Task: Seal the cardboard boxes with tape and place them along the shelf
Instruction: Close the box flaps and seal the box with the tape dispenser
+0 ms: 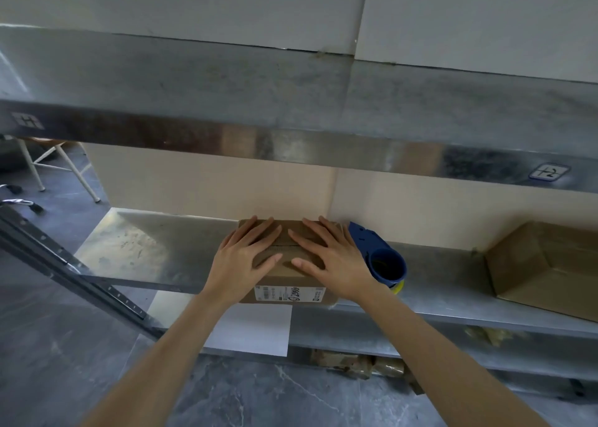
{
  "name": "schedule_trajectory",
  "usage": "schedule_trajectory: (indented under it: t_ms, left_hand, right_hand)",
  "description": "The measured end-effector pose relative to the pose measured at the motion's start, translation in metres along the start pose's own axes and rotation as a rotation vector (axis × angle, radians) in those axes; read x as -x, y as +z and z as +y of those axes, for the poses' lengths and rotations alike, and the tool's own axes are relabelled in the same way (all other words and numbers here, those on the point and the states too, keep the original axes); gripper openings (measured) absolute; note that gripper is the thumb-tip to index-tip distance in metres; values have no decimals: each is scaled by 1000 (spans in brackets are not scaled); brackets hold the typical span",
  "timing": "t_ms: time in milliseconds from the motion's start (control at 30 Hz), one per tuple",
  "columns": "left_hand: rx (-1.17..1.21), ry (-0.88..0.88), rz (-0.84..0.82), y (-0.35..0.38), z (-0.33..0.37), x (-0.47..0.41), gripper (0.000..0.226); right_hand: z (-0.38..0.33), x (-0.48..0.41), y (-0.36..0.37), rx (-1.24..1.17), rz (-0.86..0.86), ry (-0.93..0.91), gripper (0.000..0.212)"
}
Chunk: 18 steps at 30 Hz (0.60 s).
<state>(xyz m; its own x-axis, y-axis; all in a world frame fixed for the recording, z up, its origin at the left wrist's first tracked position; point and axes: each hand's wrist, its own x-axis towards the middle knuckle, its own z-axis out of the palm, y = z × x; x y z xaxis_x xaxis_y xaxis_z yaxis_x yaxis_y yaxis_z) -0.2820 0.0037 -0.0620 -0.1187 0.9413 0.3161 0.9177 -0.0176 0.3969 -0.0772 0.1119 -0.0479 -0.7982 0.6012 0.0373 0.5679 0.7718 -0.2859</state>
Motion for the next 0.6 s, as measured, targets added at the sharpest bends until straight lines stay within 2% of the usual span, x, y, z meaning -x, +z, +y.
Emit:
schedule_trajectory:
  t_ms: [333,467,600]
  left_hand:
    - [37,-29,-10,0,-1,-1,64]
    - [114,-110,4,1,0,-3,68]
    - [219,-192,79,4,2,-5,59]
  right_hand:
    - [3,-2,4,-27,13,9,65]
    - [2,-2,8,-77,96,65,71]
    - [-1,-2,10,-242,222,161,76]
